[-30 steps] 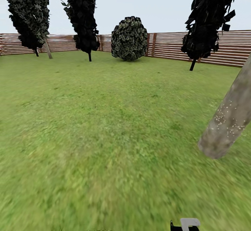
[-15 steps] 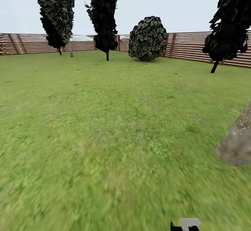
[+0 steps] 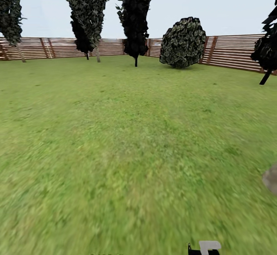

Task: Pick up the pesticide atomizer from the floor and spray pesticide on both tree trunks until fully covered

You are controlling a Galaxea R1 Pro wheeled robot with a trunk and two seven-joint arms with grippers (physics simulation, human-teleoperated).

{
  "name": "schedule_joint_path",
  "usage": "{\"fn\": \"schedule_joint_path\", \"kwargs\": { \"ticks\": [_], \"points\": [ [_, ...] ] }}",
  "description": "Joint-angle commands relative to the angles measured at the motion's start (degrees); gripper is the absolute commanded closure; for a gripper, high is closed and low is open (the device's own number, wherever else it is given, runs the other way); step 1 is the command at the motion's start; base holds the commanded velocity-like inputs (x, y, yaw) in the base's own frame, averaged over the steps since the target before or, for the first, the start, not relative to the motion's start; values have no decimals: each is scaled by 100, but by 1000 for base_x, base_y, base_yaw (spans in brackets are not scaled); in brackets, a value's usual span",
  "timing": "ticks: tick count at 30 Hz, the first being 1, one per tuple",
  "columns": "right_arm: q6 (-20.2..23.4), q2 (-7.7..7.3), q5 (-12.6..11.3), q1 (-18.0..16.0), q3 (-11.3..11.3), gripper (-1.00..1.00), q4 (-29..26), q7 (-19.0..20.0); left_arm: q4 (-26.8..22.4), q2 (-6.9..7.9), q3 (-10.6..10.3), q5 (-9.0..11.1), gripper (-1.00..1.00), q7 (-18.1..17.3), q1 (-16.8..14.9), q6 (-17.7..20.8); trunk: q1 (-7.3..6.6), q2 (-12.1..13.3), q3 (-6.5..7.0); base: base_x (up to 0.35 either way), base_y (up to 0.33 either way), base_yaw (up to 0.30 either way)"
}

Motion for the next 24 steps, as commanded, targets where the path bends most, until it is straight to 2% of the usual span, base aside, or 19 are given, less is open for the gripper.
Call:
{"fn": "schedule_joint_path", "kwargs": {
  "ticks": [1,24],
  "points": [
    [-17,-1,-58,-1,52,-100,1,-8,21,1,37,29,100,-40,-12,-29,-1,-2,-5,0,0,285],
    [-17,-1,-58,-1,52,-100,1,-8,21,1,38,29,100,-40,-10,-28,-1,-2,-5,0,0,285]
  ]
}}
